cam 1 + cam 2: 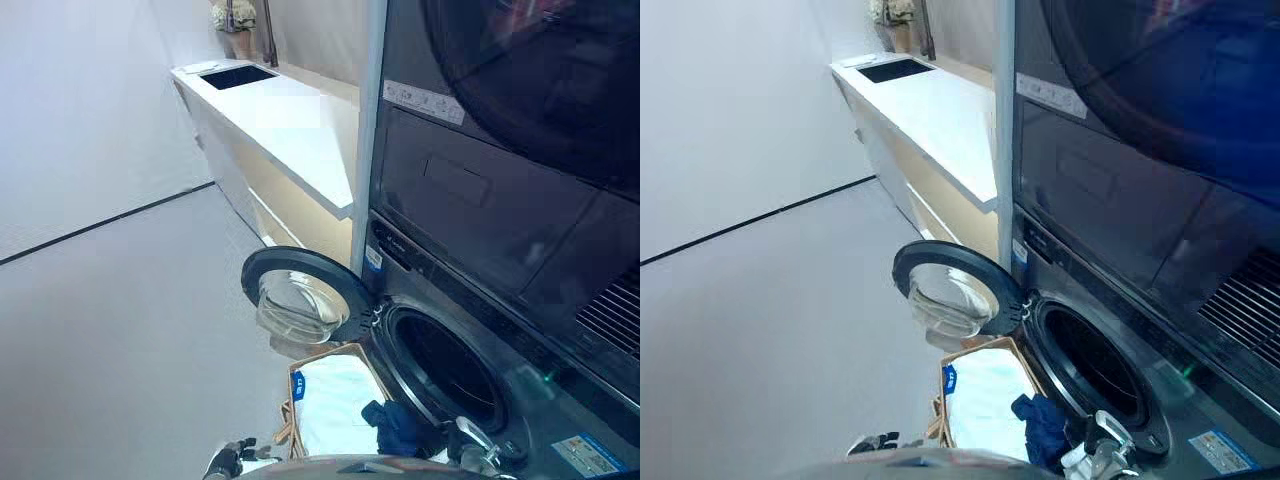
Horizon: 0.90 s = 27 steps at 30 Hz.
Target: Put the clothes in the basket into the washing machine.
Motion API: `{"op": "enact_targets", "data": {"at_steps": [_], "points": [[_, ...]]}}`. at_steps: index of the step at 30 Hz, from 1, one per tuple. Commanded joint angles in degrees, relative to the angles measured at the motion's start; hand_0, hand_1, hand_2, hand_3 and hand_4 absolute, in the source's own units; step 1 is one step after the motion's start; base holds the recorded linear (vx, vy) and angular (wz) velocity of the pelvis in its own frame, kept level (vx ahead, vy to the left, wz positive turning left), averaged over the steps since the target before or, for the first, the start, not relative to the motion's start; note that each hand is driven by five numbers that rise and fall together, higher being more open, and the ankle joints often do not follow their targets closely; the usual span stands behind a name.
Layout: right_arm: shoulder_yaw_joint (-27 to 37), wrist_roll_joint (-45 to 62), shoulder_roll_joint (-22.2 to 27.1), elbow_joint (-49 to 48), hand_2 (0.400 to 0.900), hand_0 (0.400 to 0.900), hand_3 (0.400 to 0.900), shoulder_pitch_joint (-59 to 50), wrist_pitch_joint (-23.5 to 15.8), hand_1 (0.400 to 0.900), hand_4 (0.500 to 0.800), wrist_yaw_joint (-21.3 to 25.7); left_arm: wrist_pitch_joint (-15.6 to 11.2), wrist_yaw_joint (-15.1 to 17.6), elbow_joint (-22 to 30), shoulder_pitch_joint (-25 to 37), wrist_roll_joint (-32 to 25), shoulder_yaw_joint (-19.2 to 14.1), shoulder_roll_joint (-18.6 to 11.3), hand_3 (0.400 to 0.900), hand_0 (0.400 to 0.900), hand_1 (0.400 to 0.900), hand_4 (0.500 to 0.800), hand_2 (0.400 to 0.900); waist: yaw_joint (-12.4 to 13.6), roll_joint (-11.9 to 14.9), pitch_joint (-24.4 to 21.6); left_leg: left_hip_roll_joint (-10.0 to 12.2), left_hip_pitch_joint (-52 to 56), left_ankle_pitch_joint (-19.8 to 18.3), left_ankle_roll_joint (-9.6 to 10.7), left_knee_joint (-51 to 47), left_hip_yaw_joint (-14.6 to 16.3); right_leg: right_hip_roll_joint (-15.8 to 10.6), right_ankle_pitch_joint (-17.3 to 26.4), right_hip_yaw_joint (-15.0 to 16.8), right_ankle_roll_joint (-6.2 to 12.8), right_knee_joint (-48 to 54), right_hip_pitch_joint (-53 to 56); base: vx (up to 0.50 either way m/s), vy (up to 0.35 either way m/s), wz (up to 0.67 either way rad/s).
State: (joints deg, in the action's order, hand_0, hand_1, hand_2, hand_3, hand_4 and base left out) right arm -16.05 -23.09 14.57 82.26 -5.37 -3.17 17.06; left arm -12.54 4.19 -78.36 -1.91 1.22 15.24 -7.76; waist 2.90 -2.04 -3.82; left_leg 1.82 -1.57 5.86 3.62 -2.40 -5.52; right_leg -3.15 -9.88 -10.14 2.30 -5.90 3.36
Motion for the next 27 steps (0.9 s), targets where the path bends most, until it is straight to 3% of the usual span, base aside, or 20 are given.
{"op": "enact_targets", "data": {"at_steps": [1,13,22,27], "points": [[0.27,0.49,0.45,2.20,0.900,0.900,0.900,-3.36,-0.44,0.900,0.800,1.62,-1.15,0.80,-3.21,2.84,0.90,-3.72,-1.46,0.900,0.900,0.900,0.800,0.900,1.07,3.31,-0.41,-4.06,1.32,-4.94,-3.72,-0.35,0.70,-1.46,10.73,1.78,1.67,7.45,-1.79,0.00,0.000,0.00],[-0.51,0.98,0.69,1.13,0.900,0.900,0.900,-5.98,-0.06,0.900,0.800,2.04,-0.71,1.32,-3.71,3.43,0.65,-3.74,-2.46,0.900,0.900,0.900,0.800,0.900,2.33,3.10,2.33,-4.45,-1.37,-4.16,-3.61,0.06,-0.51,-1.57,11.02,0.56,1.60,7.09,-4.00,-0.02,-0.010,0.09],[-1.26,2.47,2.73,-1.28,0.900,0.900,0.900,-13.14,0.67,0.900,0.800,4.59,-1.37,3.01,-1.60,6.10,-2.32,-2.29,-3.40,0.900,0.900,0.900,0.800,0.900,3.17,0.74,9.49,-5.57,-9.62,-2.08,-3.97,2.17,-3.18,-2.58,9.51,-2.13,0.56,0.55,-13.04,-0.09,0.003,0.17],[-2.28,4.61,4.31,-2.13,0.900,0.900,0.900,-18.80,0.94,0.900,0.800,6.71,-2.20,4.42,1.16,8.13,-5.33,-0.52,-3.09,0.900,0.900,0.900,0.800,0.900,4.02,-1.00,14.41,-6.48,-17.29,-1.90,-4.05,7.19,-2.67,-3.58,10.21,-2.22,0.27,-2.97,-20.25,-0.16,0.039,0.00]]}}
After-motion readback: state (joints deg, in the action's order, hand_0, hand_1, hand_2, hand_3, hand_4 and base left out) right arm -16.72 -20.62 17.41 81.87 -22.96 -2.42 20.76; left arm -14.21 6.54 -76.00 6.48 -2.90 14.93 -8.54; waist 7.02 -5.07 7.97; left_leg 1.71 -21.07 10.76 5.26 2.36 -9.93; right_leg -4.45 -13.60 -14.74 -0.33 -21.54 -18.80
